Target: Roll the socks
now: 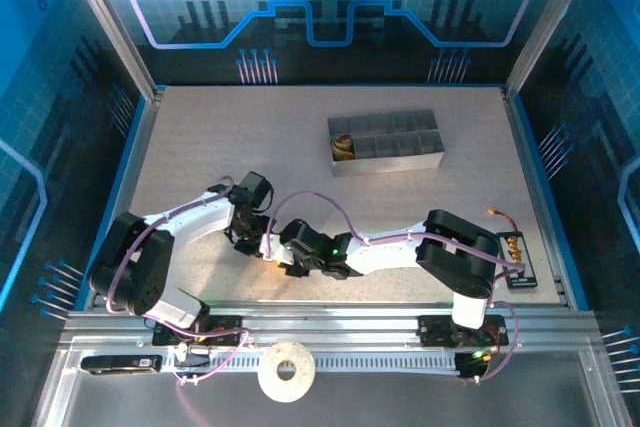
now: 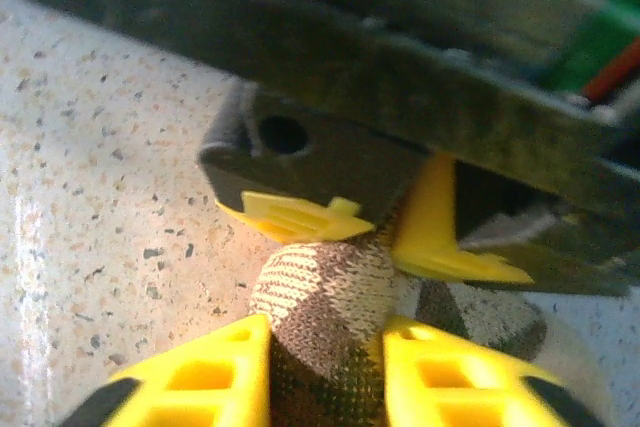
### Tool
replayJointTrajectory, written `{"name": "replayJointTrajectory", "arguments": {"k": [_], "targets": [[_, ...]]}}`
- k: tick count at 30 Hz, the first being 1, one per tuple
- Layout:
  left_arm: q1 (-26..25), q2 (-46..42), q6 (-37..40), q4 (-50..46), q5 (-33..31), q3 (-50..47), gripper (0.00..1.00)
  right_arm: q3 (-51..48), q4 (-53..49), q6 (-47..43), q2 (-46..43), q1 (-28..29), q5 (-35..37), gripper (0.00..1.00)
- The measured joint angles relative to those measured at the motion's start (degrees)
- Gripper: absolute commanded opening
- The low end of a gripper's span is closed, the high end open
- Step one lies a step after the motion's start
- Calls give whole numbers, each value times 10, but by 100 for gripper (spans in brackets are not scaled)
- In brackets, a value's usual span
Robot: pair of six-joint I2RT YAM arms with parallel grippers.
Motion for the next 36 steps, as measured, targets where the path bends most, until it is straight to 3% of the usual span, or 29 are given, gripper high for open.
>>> {"name": "replayJointTrajectory", "arguments": {"k": [1, 6, 9, 13, 23, 30, 36], "targets": [[0, -2, 0, 0, -5, 0, 9, 1, 0, 2, 0, 0, 2, 0], [0, -24, 2, -12, -26, 0, 73, -3, 10, 15, -2, -1, 2, 0], [2, -63, -2, -32, -38, 0, 85, -27, 30, 34, -12, -10, -20, 0], [12, -114, 4, -38, -56, 0, 87, -79, 79, 72, -35, -36, -64, 0], [0, -142, 52, 26, -53, -13, 73, -191, 267, 216, -36, -122, -217, 0], [-53, -97, 74, 92, -36, -33, 68, -248, 420, 312, 5, -168, -298, 0], [-79, -43, 82, 139, -37, -34, 67, -269, 480, 358, 22, -177, -314, 0]]}}
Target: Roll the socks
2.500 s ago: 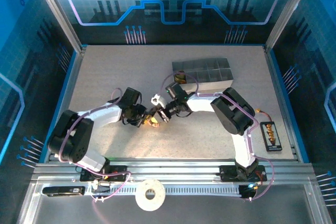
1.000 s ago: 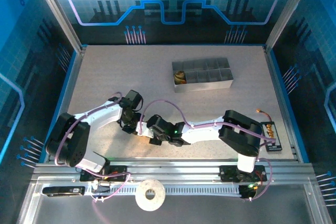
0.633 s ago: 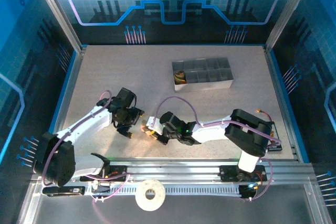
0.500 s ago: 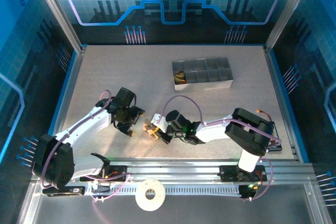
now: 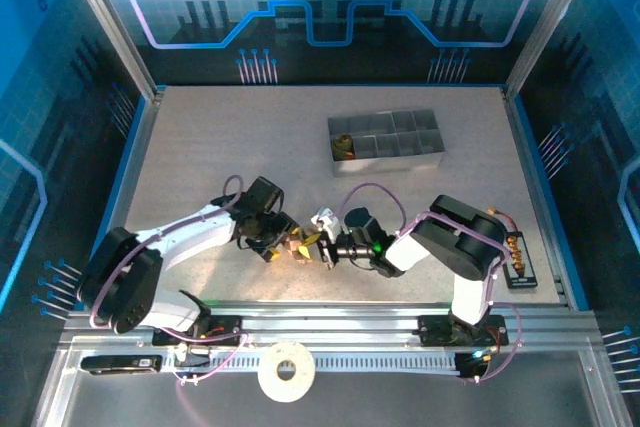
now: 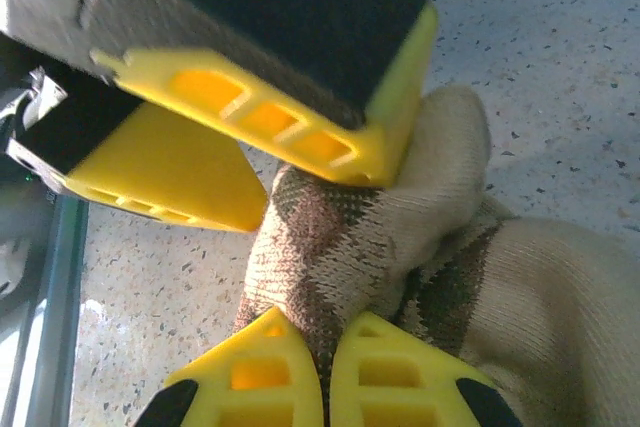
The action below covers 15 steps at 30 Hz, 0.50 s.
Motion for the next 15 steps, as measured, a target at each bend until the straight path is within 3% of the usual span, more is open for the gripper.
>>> {"name": "replayJointTrajectory", "arguments": {"k": [4, 7, 12, 15], "targets": [[-18, 30, 10, 26, -6, 0, 65, 1, 3, 14, 2, -3, -2, 0], [-27, 55, 17, 21, -13, 15, 53, 1, -1, 20, 2, -4, -4, 0], [-36, 76, 35, 28, -28, 30, 4, 15, -46, 18, -9, -12, -13, 0], [-36, 67, 38, 18, -43, 29, 0, 55, -138, -11, -21, -15, -22, 0]]}}
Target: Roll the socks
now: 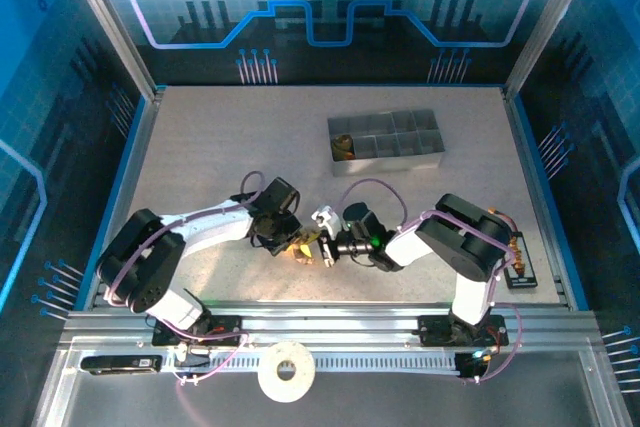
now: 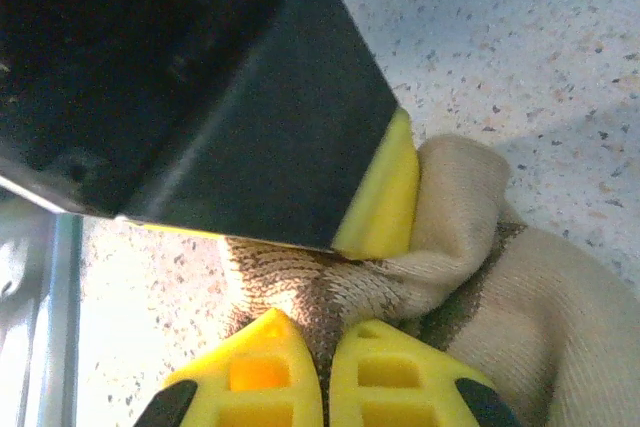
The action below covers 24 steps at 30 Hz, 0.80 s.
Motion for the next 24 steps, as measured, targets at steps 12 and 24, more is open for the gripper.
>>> {"name": "replayJointTrajectory", "arguments": {"k": [12, 24], "targets": [[33, -146, -133, -122, -59, -83, 0, 269, -366, -313, 52, 69, -16, 39], [21, 7, -182, -264, -48, 51, 0, 82, -283, -282, -146, 151, 153, 56]]}}
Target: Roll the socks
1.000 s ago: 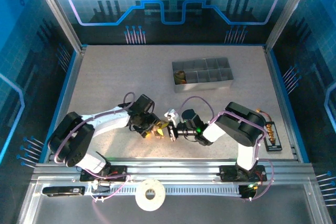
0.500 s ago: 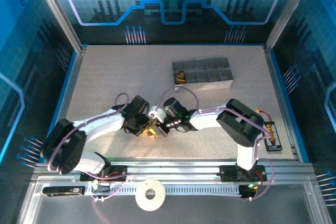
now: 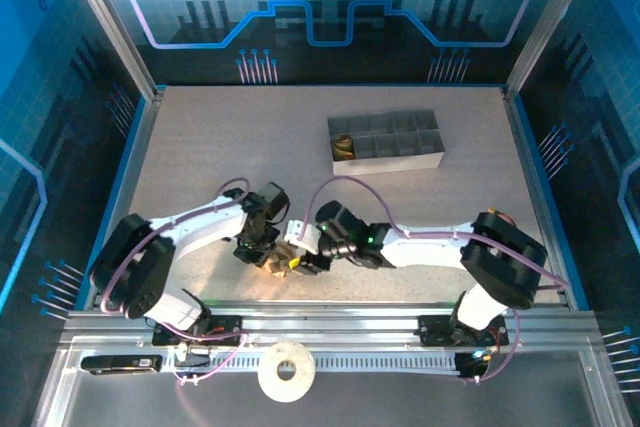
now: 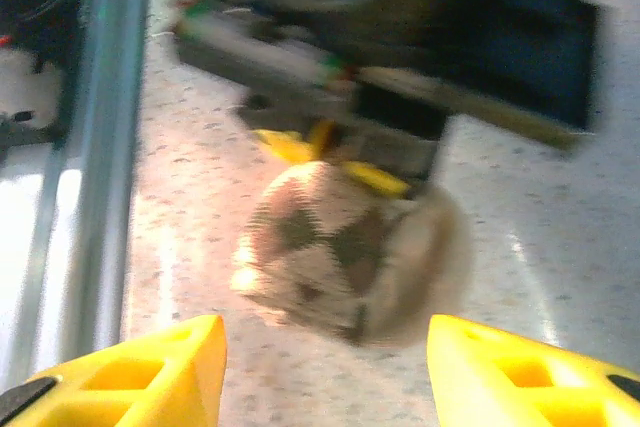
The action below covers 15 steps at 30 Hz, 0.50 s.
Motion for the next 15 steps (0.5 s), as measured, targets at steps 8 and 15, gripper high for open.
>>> {"name": "replayJointTrajectory", "arguments": {"k": [8, 15], "targets": [[5, 52, 7, -38, 17, 45, 0, -14, 50, 74, 19, 56, 124, 58], [24, 97, 39, -71, 53, 84, 0, 20, 63, 85, 72, 56, 154, 58]]}}
